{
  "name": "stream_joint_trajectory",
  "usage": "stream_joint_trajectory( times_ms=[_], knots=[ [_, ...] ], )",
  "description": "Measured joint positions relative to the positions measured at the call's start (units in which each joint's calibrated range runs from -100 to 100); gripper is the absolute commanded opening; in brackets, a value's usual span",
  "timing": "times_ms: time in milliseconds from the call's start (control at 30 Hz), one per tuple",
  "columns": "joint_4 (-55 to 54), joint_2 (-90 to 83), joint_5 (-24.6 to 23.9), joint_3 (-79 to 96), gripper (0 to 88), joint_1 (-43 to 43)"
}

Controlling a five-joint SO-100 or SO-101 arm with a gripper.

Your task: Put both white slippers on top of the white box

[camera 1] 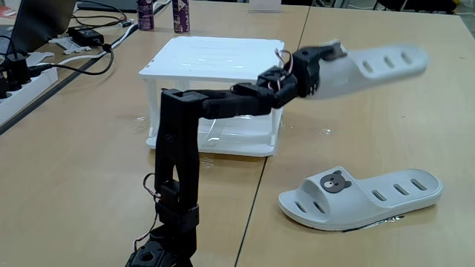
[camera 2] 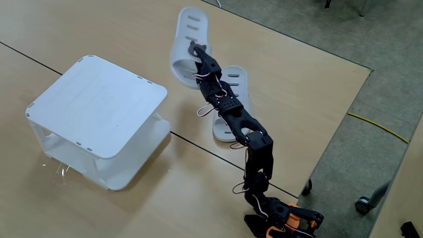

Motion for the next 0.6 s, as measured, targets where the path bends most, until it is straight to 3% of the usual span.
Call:
stream_joint_trajectory(
  times_ms=[233, 600],
  knots=[
    [4.21, -9.98, 0.00, 0.00, 0.8, -3.30],
    [4.38, -11.46, 0.00, 0.00, 0.8, -28.31]
  ],
)
